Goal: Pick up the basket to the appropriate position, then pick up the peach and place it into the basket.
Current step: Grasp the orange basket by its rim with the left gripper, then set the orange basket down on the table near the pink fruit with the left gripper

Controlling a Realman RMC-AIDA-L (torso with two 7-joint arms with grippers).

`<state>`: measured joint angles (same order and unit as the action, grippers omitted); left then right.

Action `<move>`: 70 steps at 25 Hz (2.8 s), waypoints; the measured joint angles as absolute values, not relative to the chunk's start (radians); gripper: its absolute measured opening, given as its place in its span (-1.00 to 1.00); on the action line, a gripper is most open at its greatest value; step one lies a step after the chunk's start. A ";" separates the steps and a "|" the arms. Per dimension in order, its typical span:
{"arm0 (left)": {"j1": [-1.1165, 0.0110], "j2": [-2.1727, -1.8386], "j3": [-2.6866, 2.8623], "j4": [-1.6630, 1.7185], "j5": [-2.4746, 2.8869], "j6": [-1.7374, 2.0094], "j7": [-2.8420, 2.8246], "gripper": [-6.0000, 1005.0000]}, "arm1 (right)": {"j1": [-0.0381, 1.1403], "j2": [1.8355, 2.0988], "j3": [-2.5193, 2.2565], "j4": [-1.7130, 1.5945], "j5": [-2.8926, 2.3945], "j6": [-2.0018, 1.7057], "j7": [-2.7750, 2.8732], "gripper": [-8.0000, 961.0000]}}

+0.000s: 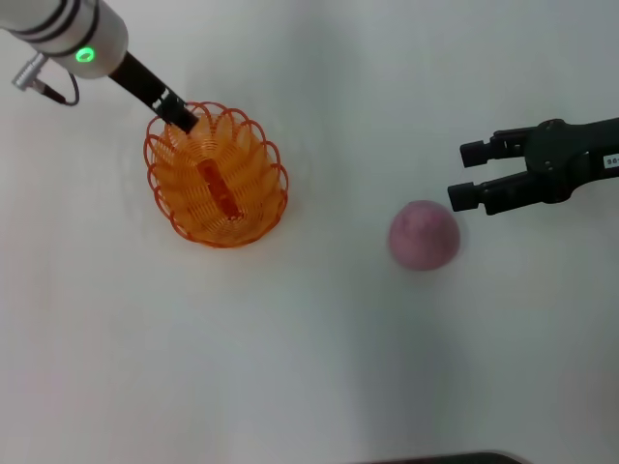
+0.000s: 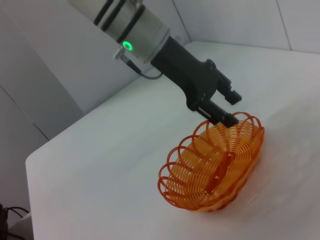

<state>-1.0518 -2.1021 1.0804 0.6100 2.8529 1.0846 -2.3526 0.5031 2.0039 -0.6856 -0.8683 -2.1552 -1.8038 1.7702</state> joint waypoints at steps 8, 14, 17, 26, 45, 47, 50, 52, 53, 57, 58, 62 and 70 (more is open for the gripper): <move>-1.051 -2.109 1.112 0.565 2.855 1.046 -2.349 -0.15 | 0.507 2.006 -0.694 -0.864 -2.155 -1.792 1.770 0.94; -1.043 -2.113 1.104 0.594 2.849 1.054 -2.350 -0.17 | 0.508 2.006 -0.696 -0.854 -2.157 -1.785 1.770 0.94; -1.039 -2.116 1.104 0.605 2.848 1.056 -2.347 -0.18 | 0.508 2.006 -0.696 -0.854 -2.157 -1.785 1.770 0.94; -1.033 -2.117 1.099 0.609 2.848 1.063 -2.347 -0.79 | 0.508 2.006 -0.696 -0.854 -2.157 -1.777 1.770 0.94; -0.877 -2.018 0.534 0.790 2.728 1.499 -2.432 -0.92 | 0.512 2.006 -0.696 -0.847 -2.157 -1.770 1.762 0.94; -0.849 -2.014 0.489 0.791 2.689 1.510 -2.459 -0.92 | 0.514 2.006 -0.696 -0.847 -2.157 -1.769 1.762 0.94; -0.801 -2.021 0.437 0.789 2.626 1.513 -2.496 -0.92 | 0.517 2.007 -0.698 -0.847 -2.157 -1.769 1.761 0.94; -0.763 -2.040 0.428 0.791 2.581 1.512 -2.506 -0.92 | 0.517 2.008 -0.699 -0.847 -2.157 -1.768 1.761 0.94; -0.744 -2.051 0.427 0.794 2.559 1.512 -2.506 -0.92 | 0.517 2.008 -0.699 -0.847 -2.157 -1.768 1.760 0.94; -0.661 -2.117 0.429 0.865 2.489 1.473 -2.525 -0.92 | 0.517 2.008 -0.700 -0.847 -2.157 -1.767 1.759 0.94; -0.640 -2.136 0.431 0.897 2.484 1.464 -2.534 -0.92 | 0.517 2.009 -0.699 -0.847 -2.157 -1.767 1.759 0.94; -0.583 -2.167 0.448 0.946 2.448 1.473 -2.553 -0.89 | 0.517 2.011 -0.700 -0.846 -2.157 -1.767 1.758 0.93; -0.532 -2.158 0.486 0.951 2.420 1.518 -2.565 -0.45 | 0.519 2.014 -0.699 -0.845 -2.157 -1.760 1.757 0.93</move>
<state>-0.5317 -2.1578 0.4856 0.9513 2.4198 1.5178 -2.5646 0.5188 2.0142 -0.6995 -0.8451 -2.1567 -1.7602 1.7567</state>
